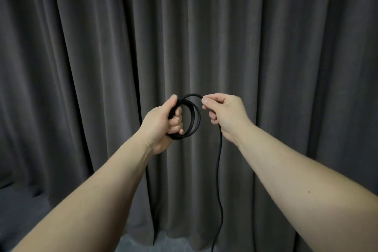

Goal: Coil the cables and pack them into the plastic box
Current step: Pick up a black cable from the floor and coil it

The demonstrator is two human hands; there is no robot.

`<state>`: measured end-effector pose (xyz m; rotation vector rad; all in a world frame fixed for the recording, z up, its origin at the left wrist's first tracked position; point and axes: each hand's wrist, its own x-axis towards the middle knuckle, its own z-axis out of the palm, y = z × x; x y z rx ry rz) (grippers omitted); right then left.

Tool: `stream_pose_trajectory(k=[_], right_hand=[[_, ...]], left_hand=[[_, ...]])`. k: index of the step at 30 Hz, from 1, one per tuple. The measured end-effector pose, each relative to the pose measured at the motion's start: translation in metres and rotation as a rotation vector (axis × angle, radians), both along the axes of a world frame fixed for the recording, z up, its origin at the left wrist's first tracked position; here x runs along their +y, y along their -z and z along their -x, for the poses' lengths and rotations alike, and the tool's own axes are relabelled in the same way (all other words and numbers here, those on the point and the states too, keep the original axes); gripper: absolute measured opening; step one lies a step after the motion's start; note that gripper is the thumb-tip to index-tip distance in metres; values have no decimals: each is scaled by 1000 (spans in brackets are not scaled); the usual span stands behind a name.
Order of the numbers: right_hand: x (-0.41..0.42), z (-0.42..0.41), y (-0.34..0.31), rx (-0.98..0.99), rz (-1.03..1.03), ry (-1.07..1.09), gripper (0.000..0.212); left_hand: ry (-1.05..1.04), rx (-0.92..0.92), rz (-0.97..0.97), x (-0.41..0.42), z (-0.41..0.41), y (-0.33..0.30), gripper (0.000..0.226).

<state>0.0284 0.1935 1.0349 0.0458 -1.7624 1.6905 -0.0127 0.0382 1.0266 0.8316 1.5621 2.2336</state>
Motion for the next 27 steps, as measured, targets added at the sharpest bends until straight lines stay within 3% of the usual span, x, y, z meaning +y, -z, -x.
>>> stream_pose_trajectory(k=[4, 8, 15, 18, 23, 27], right_hand=[[2, 0, -1, -17, -13, 74, 20], [1, -4, 7, -63, -155, 99, 21], [-9, -10, 13, -8, -106, 37, 26], [-10, -11, 16, 7, -151, 113, 35], [-10, -12, 17, 4, -226, 69, 30], [-10, -9, 11, 13, -123, 56, 25]], left_hand=[[74, 9, 17, 1, -4, 0, 41], [149, -100, -138, 5, -9, -2, 39], [121, -194, -335, 11, -11, -13, 44], [108, -163, -322, 13, -12, -14, 43], [148, -143, -316, 16, -13, -10, 41], [184, -89, -234, 14, -8, -9, 38]])
